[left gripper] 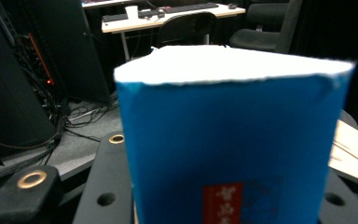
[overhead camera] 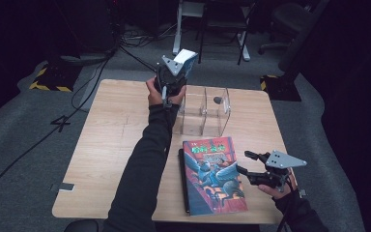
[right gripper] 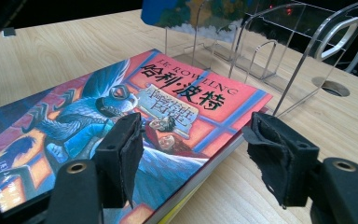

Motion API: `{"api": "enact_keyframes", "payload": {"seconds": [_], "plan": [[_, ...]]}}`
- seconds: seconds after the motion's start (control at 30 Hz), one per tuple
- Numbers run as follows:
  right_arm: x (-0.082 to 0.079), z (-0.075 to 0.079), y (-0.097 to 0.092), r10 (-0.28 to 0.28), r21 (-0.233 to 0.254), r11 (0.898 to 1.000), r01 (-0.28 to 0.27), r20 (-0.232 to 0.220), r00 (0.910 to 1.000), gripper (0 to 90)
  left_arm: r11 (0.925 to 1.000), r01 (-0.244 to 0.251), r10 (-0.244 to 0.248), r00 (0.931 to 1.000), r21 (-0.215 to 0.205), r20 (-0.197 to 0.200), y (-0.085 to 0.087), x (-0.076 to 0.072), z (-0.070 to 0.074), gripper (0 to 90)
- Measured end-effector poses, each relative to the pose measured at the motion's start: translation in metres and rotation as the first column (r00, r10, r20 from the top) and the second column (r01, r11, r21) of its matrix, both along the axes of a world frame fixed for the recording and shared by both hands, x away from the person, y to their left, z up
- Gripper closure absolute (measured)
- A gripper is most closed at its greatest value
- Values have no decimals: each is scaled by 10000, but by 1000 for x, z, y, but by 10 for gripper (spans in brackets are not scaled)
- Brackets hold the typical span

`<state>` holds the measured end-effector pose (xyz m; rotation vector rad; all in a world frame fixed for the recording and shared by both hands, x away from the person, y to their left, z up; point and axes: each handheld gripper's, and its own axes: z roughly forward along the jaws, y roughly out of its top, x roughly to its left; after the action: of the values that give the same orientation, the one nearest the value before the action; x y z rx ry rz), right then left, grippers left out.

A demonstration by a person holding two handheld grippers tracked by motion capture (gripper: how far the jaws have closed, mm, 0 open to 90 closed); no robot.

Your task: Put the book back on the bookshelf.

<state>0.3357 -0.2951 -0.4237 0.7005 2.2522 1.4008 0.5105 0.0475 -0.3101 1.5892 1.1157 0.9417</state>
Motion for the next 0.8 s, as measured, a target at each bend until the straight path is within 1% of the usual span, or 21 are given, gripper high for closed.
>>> {"api": "enact_keyframes", "payload": {"seconds": [0.03,0.13,0.2,0.27,0.3,0.37,0.43,0.53,0.63,0.73,0.8], "plan": [[0,0,0,0,0,10000,0,0,10000,360,10000,0,0,10000,0,0,0,0,0,602],[0,0,0,18,-2,10000,-18,48,10000,362,9998,71,-73,9999,159,117,-3,5,-9,601],[-1,0,0,82,37,10000,-82,16,10000,363,9997,187,-191,9996,178,206,-4,7,-14,602],[-1,0,0,112,-22,9999,-112,12,9999,364,9995,241,-244,9996,202,173,-6,8,-19,602],[-1,0,0,136,-55,9999,-136,25,9999,366,9992,361,-363,9992,154,152,-6,8,-21,602],[-1,-1,0,136,-134,9998,-135,58,9999,368,9987,445,-448,9989,241,128,-7,7,-26,601],[-1,-1,0,130,-145,9998,-129,76,9999,369,9985,540,-541,9985,106,63,-5,6,-31,600],[-1,0,-1,92,-95,9999,-90,123,9999,370,9981,570,-568,9983,-215,133,-1,3,-35,599],[-1,0,-1,86,-126,9999,-85,125,9999,371,9977,649,-646,9978,-176,159,3,-3,-37,597],[-2,-1,-1,99,-154,9998,-97,111,9999,371,9960,797,-792,9967,-415,155,9,-10,-40,595],[-2,-1,-1,69,-184,9998,-66,135,9999,370,9949,895,-889,9959,-457,135,14,-16,-43,594]]}}
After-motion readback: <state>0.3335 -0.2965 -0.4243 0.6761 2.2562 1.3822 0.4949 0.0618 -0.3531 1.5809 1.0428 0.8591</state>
